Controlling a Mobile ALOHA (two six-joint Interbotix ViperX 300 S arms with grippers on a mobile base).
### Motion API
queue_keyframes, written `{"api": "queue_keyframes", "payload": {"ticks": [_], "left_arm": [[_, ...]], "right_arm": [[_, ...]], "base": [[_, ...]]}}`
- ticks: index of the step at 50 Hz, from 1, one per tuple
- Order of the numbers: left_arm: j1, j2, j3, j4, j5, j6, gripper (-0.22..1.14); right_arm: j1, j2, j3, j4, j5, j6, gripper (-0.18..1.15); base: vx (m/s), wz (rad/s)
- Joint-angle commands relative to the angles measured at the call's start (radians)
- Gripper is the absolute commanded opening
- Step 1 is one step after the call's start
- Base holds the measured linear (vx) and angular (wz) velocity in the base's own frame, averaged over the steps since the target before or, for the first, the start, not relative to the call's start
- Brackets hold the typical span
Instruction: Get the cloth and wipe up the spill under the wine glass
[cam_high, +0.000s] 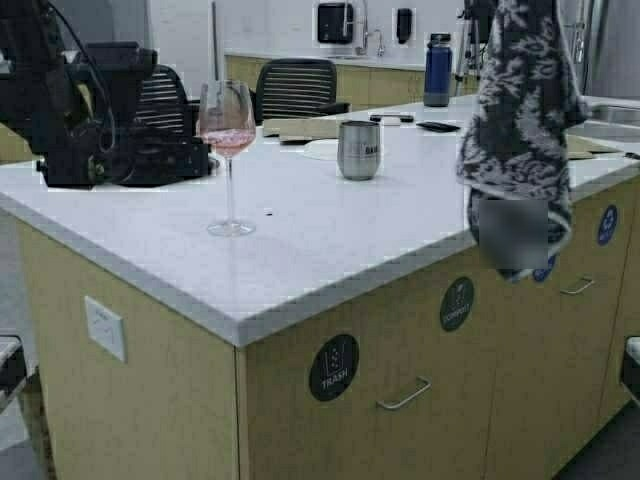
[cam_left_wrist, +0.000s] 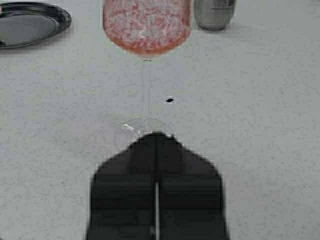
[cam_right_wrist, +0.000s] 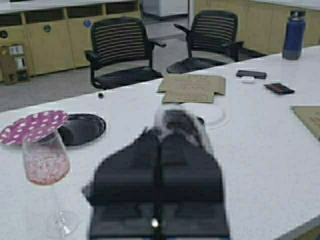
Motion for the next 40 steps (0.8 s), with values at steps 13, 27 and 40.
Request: {"api": "queue_keyframes", "payload": {"ticks": [13,27,40], "left_arm": [[0.003,0.055,0.018,0.041,-0.123,0.006,0.63],[0.003,0.193,-0.043,0.127,-0.241,-0.002,1.02],[-0.002,0.282,-0.114,0.130,-0.272,0.002,1.01]], "right_arm": [[0.003,-0.005,-0.011,-0.002,-0.012,0.000,0.06],[0.003,0.012,-0.006,-0.002,-0.012,0.000,0.06],[0.003,0.014,-0.005,-0.002,-0.012,0.000,0.06]], "base": [[0.17,0.00],[0.14,0.04],[0.11,0.04]]}}
